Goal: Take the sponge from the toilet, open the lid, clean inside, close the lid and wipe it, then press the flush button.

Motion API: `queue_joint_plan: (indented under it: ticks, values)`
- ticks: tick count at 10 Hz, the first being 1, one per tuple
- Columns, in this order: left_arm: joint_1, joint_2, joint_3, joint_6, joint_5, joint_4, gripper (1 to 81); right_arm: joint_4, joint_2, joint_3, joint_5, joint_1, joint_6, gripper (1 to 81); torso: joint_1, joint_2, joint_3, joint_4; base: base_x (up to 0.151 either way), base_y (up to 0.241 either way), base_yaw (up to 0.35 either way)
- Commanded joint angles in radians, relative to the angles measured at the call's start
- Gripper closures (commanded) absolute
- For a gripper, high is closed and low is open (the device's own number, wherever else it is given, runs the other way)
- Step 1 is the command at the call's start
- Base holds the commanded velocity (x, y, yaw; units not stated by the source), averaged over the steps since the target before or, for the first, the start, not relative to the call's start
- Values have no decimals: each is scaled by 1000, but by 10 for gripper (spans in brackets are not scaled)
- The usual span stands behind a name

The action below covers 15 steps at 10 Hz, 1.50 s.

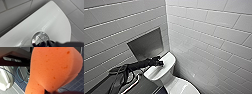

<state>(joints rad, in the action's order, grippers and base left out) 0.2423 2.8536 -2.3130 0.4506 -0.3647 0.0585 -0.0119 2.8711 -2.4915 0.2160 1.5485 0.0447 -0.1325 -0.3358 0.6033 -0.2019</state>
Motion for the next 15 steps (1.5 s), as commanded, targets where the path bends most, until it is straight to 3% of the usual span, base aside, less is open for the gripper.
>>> queue_joint_plan:
  ticks: [1, 7, 12, 15]
  values:
    - [-153, 6, -58, -6, -20, 6, 811, -14, 3, 10, -69, 11, -5, 811, 0, 0, 0, 0, 0, 0, 0]
    - [-114, 47, -106, -10, -13, 50, 811, -14, 7, 16, -69, 11, -6, 811, 0, 0, 0, 0, 0, 0, 0]
    - [-44, 178, -235, -10, -11, 139, 811, -16, 27, 10, -69, 12, -8, 811, 0, 0, 0, 0, 0, 0, 0]
    - [-31, 188, -244, -10, -13, 153, 811, -16, 38, 10, -69, 16, -8, 811, 3, -1, -1, 0, 0, 0, 0]
